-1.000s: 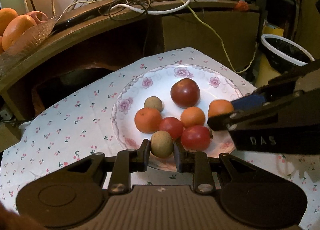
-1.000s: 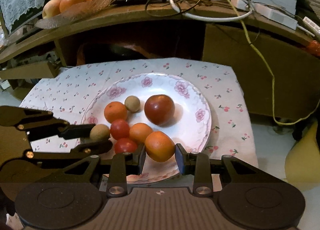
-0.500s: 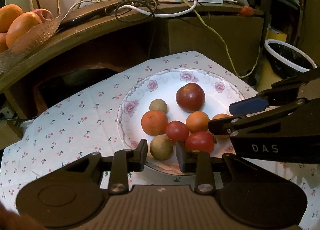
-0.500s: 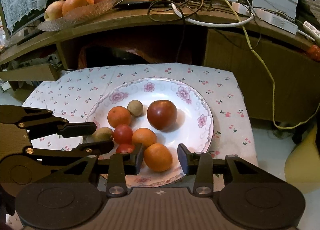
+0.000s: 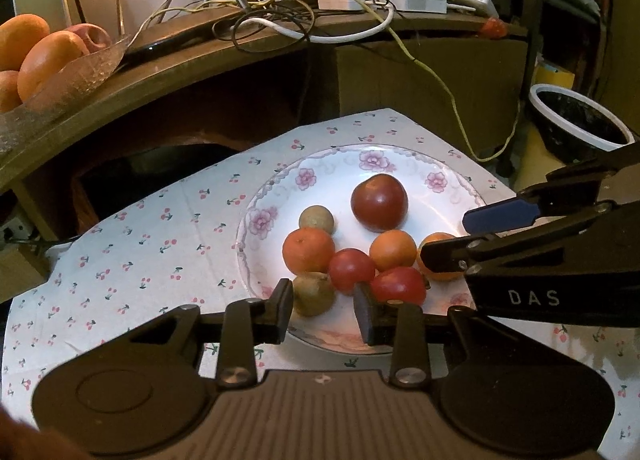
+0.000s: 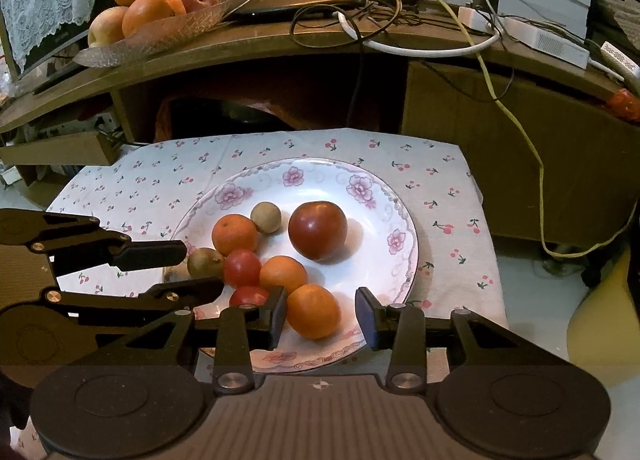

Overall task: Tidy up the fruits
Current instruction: 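Lower both fruits into the plate and open both grippers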

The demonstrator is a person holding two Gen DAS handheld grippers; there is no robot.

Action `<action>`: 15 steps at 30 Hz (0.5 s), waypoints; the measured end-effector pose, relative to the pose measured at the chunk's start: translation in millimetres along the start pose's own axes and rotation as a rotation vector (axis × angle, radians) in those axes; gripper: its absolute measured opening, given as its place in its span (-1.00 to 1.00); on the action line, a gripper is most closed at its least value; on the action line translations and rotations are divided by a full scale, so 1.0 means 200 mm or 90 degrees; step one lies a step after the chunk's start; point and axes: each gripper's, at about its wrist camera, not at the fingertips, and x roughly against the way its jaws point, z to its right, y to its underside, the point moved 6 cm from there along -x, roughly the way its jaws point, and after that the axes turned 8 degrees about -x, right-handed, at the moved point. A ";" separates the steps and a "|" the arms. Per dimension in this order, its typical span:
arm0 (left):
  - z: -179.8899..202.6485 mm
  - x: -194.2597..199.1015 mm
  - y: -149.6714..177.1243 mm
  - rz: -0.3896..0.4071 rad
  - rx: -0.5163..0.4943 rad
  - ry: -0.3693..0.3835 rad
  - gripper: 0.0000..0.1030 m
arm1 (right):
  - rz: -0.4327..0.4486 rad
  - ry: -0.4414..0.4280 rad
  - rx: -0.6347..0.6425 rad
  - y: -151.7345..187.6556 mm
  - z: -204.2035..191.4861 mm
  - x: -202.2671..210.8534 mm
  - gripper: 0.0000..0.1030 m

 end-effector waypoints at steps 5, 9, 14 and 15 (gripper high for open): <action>-0.01 0.01 0.00 0.001 0.006 -0.005 -0.23 | 0.001 0.002 0.001 0.00 0.00 0.00 -0.23; -0.01 0.01 -0.01 0.002 0.004 -0.006 -0.23 | 0.000 0.002 0.002 0.00 -0.01 0.00 -0.23; -0.01 0.01 -0.01 0.002 0.004 -0.008 -0.22 | 0.000 0.003 0.005 0.01 -0.01 0.00 -0.22; -0.01 0.01 -0.01 0.002 0.004 -0.009 -0.21 | 0.000 0.004 0.005 0.01 -0.01 0.00 -0.22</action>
